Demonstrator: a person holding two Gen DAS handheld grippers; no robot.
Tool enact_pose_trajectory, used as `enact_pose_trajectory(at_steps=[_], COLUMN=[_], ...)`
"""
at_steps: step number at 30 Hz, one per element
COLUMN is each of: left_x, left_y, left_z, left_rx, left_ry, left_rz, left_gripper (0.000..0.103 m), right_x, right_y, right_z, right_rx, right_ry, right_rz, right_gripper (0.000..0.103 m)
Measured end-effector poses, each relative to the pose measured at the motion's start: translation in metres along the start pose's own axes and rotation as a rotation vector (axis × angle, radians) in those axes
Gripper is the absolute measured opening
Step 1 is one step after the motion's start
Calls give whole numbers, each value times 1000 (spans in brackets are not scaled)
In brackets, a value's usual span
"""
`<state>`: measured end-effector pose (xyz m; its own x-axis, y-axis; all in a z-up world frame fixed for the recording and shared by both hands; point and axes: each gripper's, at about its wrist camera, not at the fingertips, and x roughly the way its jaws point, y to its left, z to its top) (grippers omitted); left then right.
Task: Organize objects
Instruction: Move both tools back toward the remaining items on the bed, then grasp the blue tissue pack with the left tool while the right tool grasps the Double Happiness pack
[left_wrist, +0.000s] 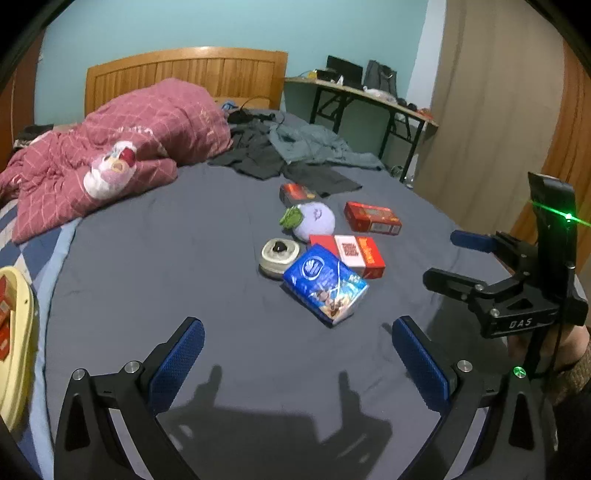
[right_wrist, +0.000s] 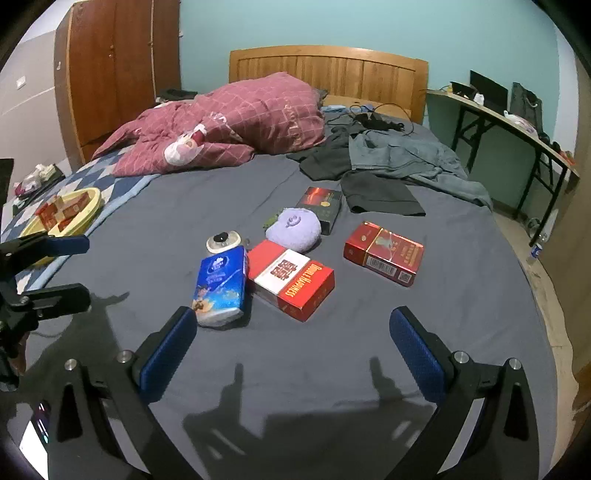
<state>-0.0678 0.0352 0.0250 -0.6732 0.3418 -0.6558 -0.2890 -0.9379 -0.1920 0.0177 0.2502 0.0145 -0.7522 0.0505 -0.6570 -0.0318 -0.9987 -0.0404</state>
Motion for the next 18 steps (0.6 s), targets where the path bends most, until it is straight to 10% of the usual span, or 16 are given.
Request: enact_pose_trajectory(at_steps=[18], left_x=[111], left_y=[-31], left_z=[31], left_rx=[-176], left_ry=[143], left_rz=[-43], left_gripper=[103], right_x=[60], right_y=[-27], right_z=[4], right_rx=[-190], right_ry=[123], right_rz=[144], right_gripper=[103])
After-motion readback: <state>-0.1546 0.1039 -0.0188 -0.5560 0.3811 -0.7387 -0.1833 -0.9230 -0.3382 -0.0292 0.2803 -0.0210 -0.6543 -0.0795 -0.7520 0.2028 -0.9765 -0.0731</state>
